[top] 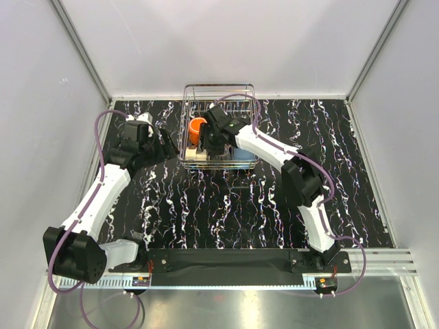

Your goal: Load the cups into the dish rack

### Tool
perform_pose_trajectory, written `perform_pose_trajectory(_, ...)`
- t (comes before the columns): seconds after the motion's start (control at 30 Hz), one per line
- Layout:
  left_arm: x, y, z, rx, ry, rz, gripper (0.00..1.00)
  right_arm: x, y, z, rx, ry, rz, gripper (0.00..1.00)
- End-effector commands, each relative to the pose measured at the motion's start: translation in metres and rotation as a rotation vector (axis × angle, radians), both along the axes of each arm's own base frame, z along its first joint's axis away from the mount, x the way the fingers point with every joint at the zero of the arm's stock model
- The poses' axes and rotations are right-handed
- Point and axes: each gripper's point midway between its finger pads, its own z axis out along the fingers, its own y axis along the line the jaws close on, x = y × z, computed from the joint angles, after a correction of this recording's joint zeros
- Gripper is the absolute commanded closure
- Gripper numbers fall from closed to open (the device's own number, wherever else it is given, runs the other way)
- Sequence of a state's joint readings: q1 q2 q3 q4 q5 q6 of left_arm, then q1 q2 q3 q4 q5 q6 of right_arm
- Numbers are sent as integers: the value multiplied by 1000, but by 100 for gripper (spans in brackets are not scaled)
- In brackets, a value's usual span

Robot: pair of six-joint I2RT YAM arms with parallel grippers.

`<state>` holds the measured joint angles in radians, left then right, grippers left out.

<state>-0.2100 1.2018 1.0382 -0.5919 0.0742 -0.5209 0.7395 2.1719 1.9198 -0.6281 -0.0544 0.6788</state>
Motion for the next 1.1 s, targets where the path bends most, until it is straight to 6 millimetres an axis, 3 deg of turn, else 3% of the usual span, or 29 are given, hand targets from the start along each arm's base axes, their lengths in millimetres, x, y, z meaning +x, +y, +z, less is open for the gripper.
perform_pose_trajectory(0.0,9,-5,9,-25,-54,-24,18,6,5,-1,28,-20,-6,44)
perform_pose_trajectory(0.1,9,-6,9,-27,-53,-27,18,7,7,-5,37,-17,-2,46)
perform_pose_trajectory(0.27,9,-6,8,-26,-51,-28,18,7,12,-3,81,-38,2,60)
perform_pose_trajectory(0.3,9,-6,7,-25,-48,-28,18,7,13,4,98,-54,4,66)
perform_pose_trajectory(0.47,9,-5,7,-24,-47,-26,18,7,13,6,146,-90,3,72)
perform_pose_trajectory(0.5,9,-5,7,-23,-49,-26,18,9,11,8,166,-96,0,80)
perform_pose_trajectory(0.57,9,-4,7,-21,-49,-24,18,8,12,11,183,-103,3,85)
perform_pose_trajectory(0.77,9,-4,6,-19,-47,-24,18,7,9,27,231,-113,17,91)
perform_pose_trajectory(0.93,10,-3,7,-12,-52,-20,18,10,-6,39,238,-108,33,99)
perform_pose_trajectory(1.07,10,-3,7,-9,-59,-32,18,9,-8,52,274,-142,110,100)
